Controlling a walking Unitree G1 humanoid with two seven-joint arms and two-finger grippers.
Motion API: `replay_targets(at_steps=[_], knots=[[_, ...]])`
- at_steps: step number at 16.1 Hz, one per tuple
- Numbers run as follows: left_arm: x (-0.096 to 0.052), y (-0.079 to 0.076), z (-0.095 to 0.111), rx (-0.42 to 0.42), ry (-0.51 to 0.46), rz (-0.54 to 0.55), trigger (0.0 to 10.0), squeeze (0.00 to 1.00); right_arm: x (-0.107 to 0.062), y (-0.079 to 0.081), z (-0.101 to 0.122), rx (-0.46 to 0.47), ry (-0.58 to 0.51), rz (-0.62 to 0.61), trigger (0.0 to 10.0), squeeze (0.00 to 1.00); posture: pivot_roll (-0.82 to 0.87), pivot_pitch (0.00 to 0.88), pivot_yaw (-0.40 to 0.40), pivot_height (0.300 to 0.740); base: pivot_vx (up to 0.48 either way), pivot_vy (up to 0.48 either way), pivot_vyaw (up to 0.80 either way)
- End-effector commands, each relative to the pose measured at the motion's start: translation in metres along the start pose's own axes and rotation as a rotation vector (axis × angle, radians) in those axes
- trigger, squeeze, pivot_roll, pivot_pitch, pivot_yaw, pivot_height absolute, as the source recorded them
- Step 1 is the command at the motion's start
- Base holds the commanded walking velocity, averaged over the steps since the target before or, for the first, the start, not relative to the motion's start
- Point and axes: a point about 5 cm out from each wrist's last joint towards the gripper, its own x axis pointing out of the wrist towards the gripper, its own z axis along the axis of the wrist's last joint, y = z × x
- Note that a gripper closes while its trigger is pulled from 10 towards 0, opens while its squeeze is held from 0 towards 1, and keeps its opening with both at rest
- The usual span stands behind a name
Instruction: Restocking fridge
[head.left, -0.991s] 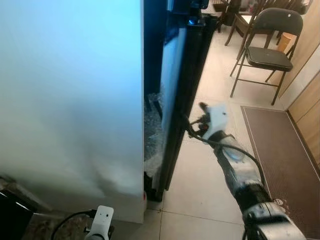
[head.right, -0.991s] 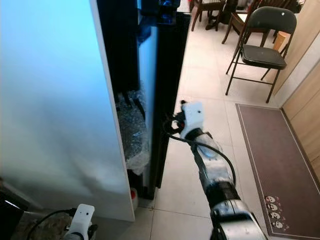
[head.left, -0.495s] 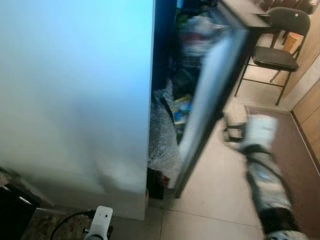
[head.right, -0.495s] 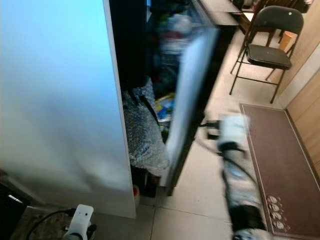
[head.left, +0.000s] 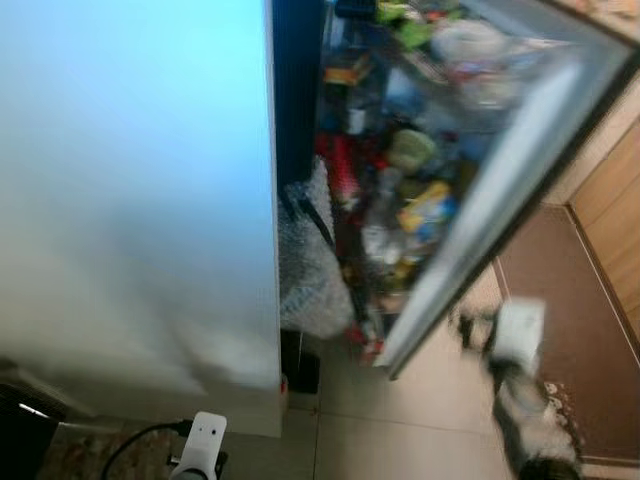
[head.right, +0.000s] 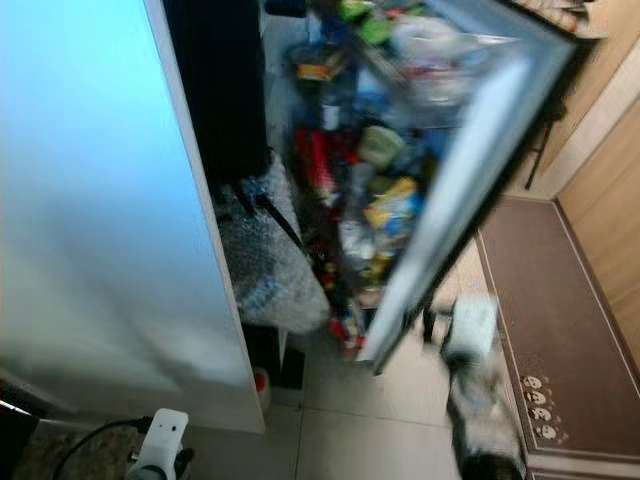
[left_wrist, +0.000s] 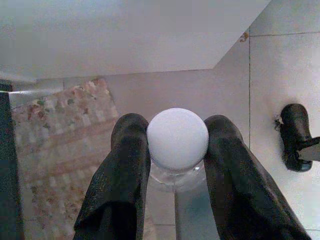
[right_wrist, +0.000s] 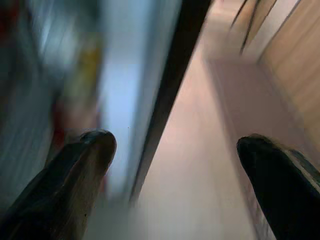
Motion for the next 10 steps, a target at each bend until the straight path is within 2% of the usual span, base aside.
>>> replay_targets(at_steps=[1,3,6,7,10], knots=[[-0.003,-0.006,-0.017,-0.007,0.077,-0.018,10.0,0.00,-0.006,-0.003,-0.026,-0.023,0.119,0.017,10.0,0.00,-0.17,0.072,-0.067,0.740,0.000,0.000,0.00],[-0.003,-0.004,-0.017,-0.017,0.076,-0.010,10.0,0.00,-0.027,-0.002,-0.074,-0.056,0.326,0.066,10.0,0.00,-0.16,0.069,-0.068,0.740,0.000,0.000,0.00],[-0.003,-0.001,-0.017,-0.030,0.079,0.003,10.0,0.00,-0.070,-0.005,-0.135,-0.135,0.599,0.088,10.0,0.00,-0.15,0.071,-0.061,0.740,0.000,0.000,0.00],[-0.003,0.001,-0.017,-0.034,0.078,0.007,10.0,0.00,-0.078,-0.005,-0.145,-0.101,0.634,0.072,10.0,0.00,-0.15,0.072,-0.058,0.740,0.000,0.000,0.00],[-0.003,0.004,-0.017,-0.045,0.077,0.013,10.0,0.00,-0.079,0.006,-0.146,0.001,0.615,0.100,10.0,0.00,-0.17,0.079,-0.045,0.740,0.000,0.000,0.00]])
